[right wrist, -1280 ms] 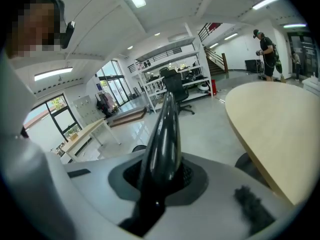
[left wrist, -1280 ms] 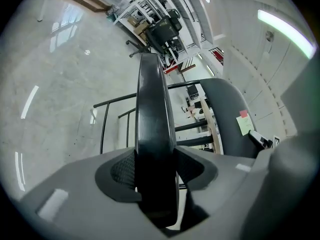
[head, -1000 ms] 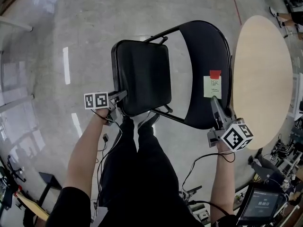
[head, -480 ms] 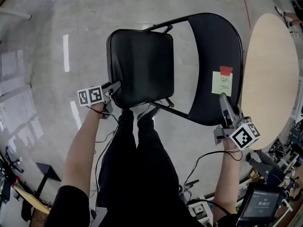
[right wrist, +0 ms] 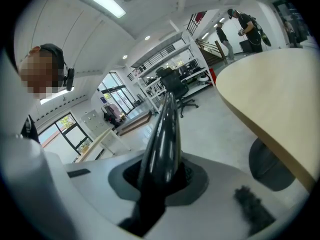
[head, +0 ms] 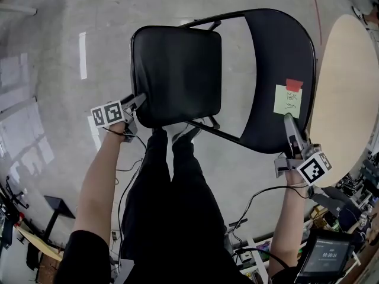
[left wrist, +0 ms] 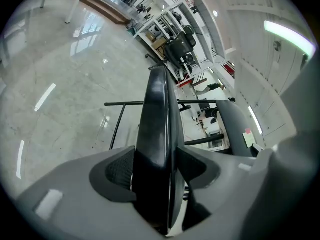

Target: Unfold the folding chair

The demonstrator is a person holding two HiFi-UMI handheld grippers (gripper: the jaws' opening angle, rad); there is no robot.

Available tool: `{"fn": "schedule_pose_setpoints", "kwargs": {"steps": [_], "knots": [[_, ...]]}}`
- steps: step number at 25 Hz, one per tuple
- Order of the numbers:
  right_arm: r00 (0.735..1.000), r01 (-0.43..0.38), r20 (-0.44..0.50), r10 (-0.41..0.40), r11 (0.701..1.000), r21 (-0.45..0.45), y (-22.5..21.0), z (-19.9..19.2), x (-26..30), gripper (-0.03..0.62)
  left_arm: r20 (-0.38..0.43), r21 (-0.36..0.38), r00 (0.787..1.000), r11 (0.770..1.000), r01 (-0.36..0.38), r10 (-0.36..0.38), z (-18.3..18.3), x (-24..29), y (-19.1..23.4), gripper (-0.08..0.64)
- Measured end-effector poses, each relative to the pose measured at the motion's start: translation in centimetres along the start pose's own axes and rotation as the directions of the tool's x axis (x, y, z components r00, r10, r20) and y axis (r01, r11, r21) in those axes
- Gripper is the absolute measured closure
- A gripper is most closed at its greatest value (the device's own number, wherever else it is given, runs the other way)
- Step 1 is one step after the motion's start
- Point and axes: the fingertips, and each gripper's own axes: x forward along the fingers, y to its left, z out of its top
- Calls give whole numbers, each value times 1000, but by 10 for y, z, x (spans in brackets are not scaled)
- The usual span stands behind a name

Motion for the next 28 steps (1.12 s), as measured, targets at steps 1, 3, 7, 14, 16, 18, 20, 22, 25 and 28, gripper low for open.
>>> {"fn": "schedule_pose_setpoints", "kwargs": {"steps": [1,3,7,14,16,18,20,22,25,28], "knots": [[1000,-3,1,3,1000,6,-1,-1,0,529,6,-2,1000,1000,0,0,1,-2,2,313],[1000,-8,3,8,1000,22,-3,-3,-1,529,15,-7,1000,1000,2,-2,1,-5,7,311],[1000,-17,8,17,999,35,-3,-3,-1,529,20,-8,1000,1000,22,-22,4,-8,10,312],[999,-36,13,35,998,42,-2,-4,1,528,21,-25,1000,999,22,-21,3,-7,16,311],[999,-42,15,41,998,47,0,-3,0,528,20,-32,1000,999,24,-24,2,-8,16,311],[999,-42,17,41,998,52,-1,-3,-1,528,21,-38,999,999,26,-25,2,-8,18,310],[999,-41,18,40,998,57,-6,-4,-1,528,28,-47,999,999,24,-23,3,-7,23,307],[999,-47,20,45,997,64,-10,-6,-2,528,35,-57,999,998,29,-27,3,-8,28,304],[998,-57,26,56,996,73,-11,-7,-4,528,36,-61,998,997,56,-54,3,-9,28,305],[998,-62,28,60,995,78,-14,-9,-5,528,38,-63,997,996,64,-62,3,-10,30,305]]}}
